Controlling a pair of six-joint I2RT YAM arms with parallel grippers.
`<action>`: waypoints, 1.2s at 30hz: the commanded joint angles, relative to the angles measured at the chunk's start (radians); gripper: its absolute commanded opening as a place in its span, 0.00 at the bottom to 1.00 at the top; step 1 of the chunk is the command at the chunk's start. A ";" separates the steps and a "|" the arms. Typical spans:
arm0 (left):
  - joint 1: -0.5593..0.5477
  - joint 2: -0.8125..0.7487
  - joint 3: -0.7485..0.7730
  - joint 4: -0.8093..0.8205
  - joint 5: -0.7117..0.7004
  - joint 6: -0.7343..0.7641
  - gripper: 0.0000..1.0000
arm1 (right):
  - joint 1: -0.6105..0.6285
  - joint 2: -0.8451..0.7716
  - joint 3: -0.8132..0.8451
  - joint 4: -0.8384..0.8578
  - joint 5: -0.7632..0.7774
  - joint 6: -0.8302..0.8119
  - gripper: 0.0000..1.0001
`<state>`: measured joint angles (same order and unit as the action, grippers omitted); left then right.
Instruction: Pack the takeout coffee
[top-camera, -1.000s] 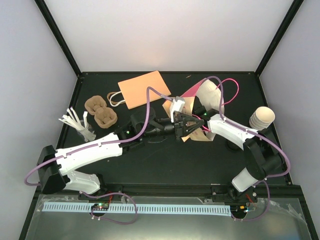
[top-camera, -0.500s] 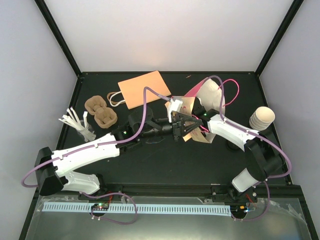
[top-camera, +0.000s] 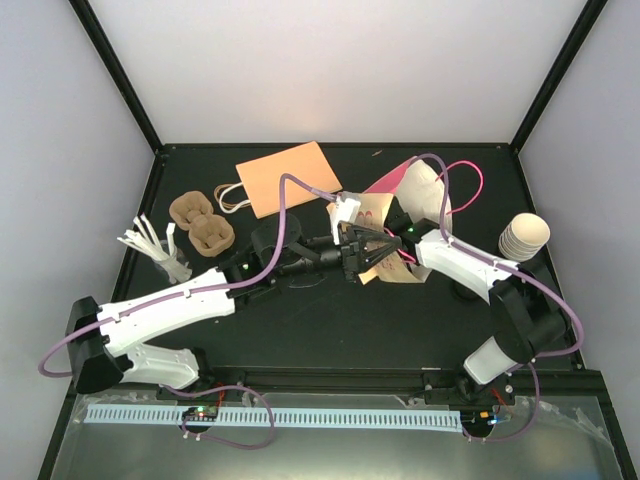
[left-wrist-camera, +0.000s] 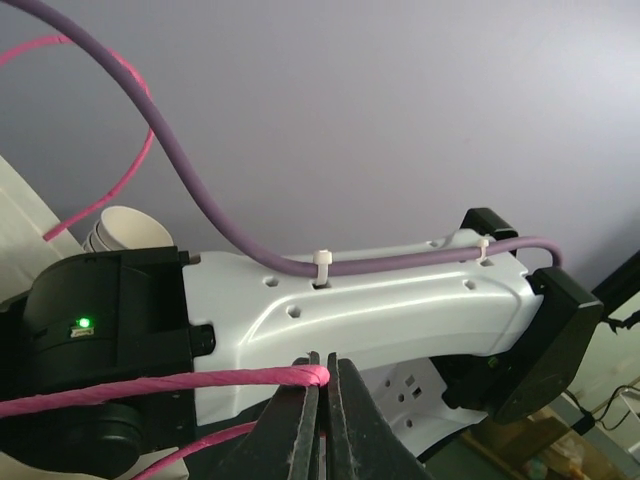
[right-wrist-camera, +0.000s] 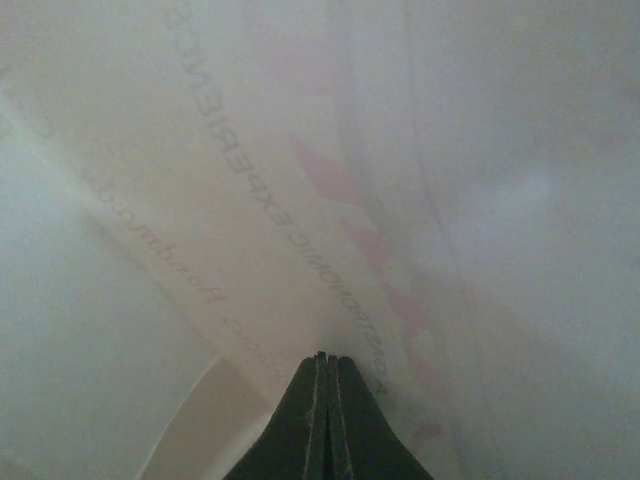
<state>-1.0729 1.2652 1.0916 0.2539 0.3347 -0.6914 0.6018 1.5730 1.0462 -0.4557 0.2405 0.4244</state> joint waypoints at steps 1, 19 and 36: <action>-0.022 -0.072 0.008 0.181 0.014 -0.033 0.02 | -0.003 -0.010 -0.025 0.021 -0.106 -0.025 0.01; -0.022 -0.094 -0.042 0.210 0.034 -0.191 0.02 | -0.004 -0.096 -0.144 -0.163 -0.232 -0.014 0.01; -0.022 -0.077 -0.032 0.199 0.041 -0.203 0.05 | -0.003 -0.094 -0.131 -0.158 -0.322 -0.020 0.01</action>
<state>-1.0817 1.2098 1.0248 0.3481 0.3305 -0.8913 0.6029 1.4593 0.9100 -0.6056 -0.0792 0.4026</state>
